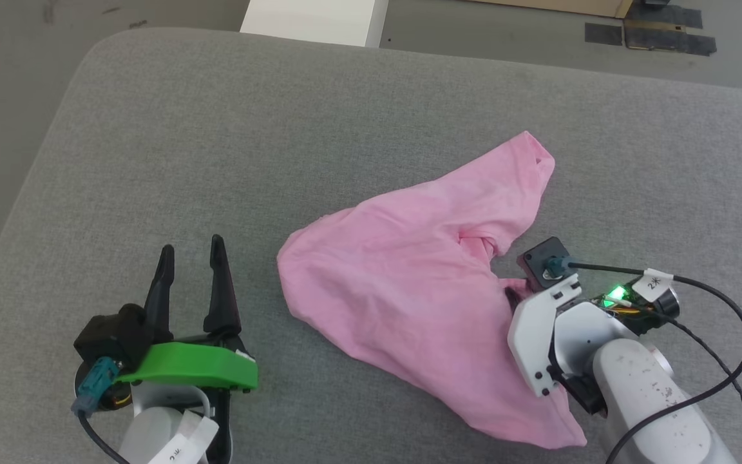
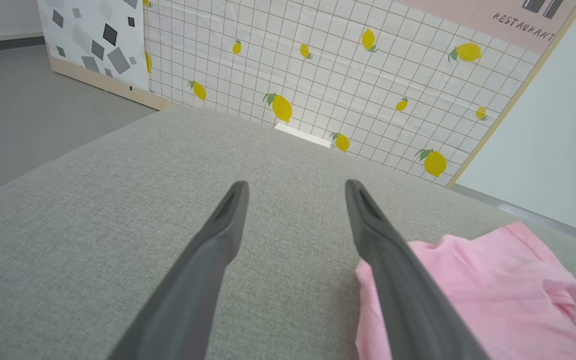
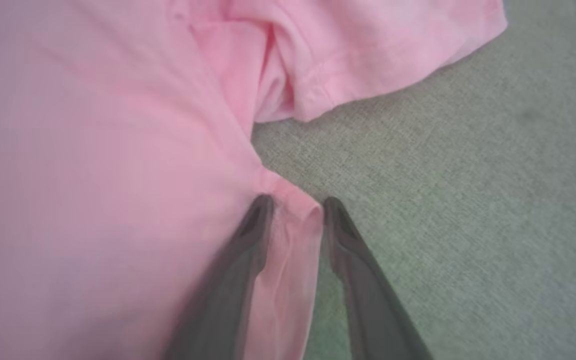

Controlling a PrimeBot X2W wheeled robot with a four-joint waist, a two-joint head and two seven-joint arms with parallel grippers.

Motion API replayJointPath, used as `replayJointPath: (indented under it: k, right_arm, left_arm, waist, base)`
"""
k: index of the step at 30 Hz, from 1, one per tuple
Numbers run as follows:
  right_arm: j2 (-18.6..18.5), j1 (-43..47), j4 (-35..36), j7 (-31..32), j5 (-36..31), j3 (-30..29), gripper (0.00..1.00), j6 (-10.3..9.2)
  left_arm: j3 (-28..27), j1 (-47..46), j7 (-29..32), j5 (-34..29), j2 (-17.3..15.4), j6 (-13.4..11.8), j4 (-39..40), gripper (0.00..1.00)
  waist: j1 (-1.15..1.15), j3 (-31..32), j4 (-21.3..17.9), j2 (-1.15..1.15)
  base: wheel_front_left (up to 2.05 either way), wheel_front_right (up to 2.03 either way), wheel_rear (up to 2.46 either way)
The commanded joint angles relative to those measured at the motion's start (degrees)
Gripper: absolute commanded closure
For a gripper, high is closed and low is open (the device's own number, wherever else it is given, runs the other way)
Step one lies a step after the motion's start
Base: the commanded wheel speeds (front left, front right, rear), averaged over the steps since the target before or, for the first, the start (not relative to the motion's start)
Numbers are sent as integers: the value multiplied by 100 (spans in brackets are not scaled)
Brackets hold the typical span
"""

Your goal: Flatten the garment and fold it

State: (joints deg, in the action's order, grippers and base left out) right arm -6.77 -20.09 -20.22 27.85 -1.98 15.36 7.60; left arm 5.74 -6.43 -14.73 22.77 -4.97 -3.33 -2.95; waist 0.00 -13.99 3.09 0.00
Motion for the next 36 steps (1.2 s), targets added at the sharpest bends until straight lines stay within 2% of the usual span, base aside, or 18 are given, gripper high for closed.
replayJointPath:
  k: [1,5,8,16,20,22,23,24,26,29,33,36]
  right_arm:
    - [-71,52,-73,60,73,-30,100,-11]
    - [-172,18,142,-75,193,-564,100,-11]
    - [-212,12,310,-197,138,-1290,100,-11]
    - [-197,155,362,-283,-402,-3301,100,-11]
    - [-176,247,202,-417,-725,-4035,100,-11]
    - [-162,282,126,-574,-863,-4170,100,-11]
    - [-109,306,136,-698,-866,-4146,21,-11]
    - [-57,335,161,-802,-826,-4068,0,-11]
    - [18,409,302,-1090,-757,-3963,0,-11]
    - [142,579,731,-1785,-495,-3490,0,-11]
    - [203,879,1147,-2534,-6,-2424,0,-11]
    - [109,1009,1265,-2638,242,-1563,0,-11]
  left_arm:
    - [-52,-7,-26,-68,46,65,-37,0]
    - [-155,13,-27,-168,118,193,-142,0]
    - [-201,20,-27,-229,151,273,-212,0]
    - [-172,13,-27,-300,193,398,-400,0]
    - [-152,16,-27,-292,201,421,-450,0]
    - [-148,19,-27,-297,203,451,-491,0]
    - [-148,26,-27,-301,204,458,-509,0]
    - [-156,31,-27,-303,204,466,-528,0]
    - [-150,45,-27,-318,205,472,-548,0]
    - [-153,83,-27,-325,207,500,-579,0]
    - [-161,143,-27,-340,208,525,-566,0]
    - [-160,170,-27,-331,208,535,-560,0]
  waist:
    - [0,12,-11,0]
    - [0,83,-84,0]
    - [0,139,-135,0]
    - [0,243,-200,0]
    - [0,288,-223,0]
    - [0,327,-233,0]
    - [0,359,-243,0]
    - [0,387,-254,0]
    - [0,442,-278,0]
    - [0,559,-328,0]
    - [0,696,-405,0]
    - [0,751,-455,0]
  base:
    - [0,0,0]
    - [0,0,0]
    - [0,0,0]
    - [0,0,0]
    - [0,0,0]
    - [0,0,0]
    - [0,0,0]
    - [0,0,0]
    - [0,0,0]
    - [0,0,0]
    - [0,0,0]
    - [0,0,0]
